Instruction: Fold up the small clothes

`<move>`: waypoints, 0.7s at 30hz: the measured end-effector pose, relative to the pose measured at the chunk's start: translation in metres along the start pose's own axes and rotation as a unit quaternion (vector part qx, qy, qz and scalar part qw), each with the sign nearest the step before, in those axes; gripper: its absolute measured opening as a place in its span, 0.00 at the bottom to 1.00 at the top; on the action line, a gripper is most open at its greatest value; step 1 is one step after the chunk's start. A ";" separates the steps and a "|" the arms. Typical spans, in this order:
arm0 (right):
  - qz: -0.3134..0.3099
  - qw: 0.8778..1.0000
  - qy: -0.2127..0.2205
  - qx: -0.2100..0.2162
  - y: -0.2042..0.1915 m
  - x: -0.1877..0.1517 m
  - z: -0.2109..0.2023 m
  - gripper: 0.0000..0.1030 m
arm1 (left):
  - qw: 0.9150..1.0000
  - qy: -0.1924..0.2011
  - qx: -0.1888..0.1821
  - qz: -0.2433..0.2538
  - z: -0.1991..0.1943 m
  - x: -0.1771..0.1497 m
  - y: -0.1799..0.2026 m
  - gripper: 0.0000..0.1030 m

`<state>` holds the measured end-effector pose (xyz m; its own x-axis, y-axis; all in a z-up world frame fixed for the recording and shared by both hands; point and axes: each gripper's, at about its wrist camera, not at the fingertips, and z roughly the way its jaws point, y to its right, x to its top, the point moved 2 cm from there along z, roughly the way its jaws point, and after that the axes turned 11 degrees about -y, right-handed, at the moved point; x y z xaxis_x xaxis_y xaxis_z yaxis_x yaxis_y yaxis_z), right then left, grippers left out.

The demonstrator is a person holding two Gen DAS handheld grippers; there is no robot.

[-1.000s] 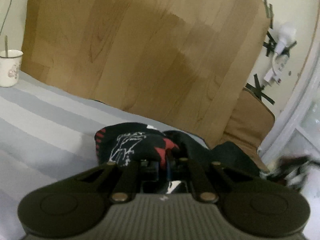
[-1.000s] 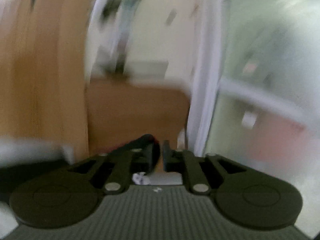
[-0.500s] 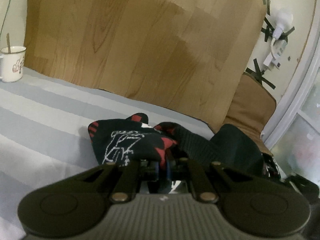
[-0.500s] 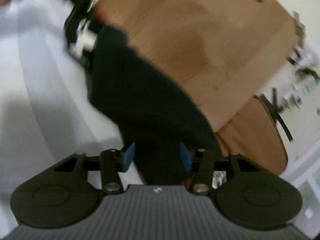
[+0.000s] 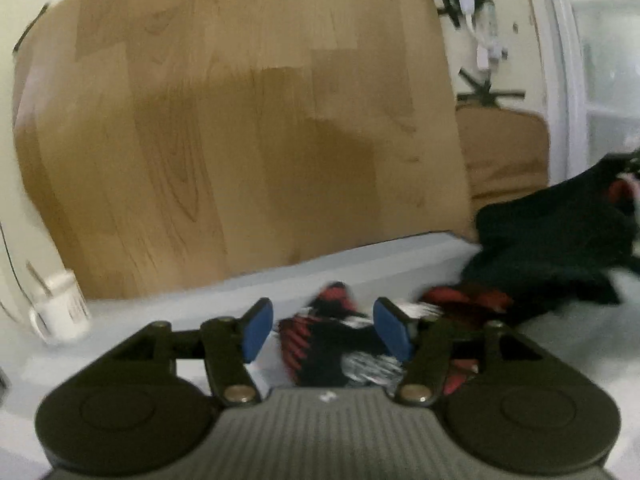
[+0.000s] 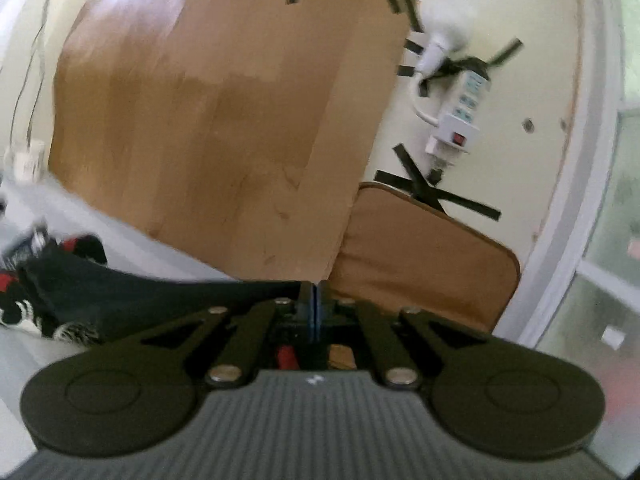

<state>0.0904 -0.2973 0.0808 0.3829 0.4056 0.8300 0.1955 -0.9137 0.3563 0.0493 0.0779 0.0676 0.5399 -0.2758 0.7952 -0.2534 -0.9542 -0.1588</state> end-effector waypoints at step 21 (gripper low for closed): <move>0.038 0.993 0.091 -0.063 0.028 0.043 -0.030 0.03 | 0.965 0.012 -0.081 0.248 0.045 0.015 0.128 0.36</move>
<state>0.0856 -0.3065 0.1393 0.2211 0.3342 0.9162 0.0540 -0.9422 0.3307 0.0607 -0.0537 0.0328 0.3015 -0.6895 0.6586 -0.5998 -0.6741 -0.4312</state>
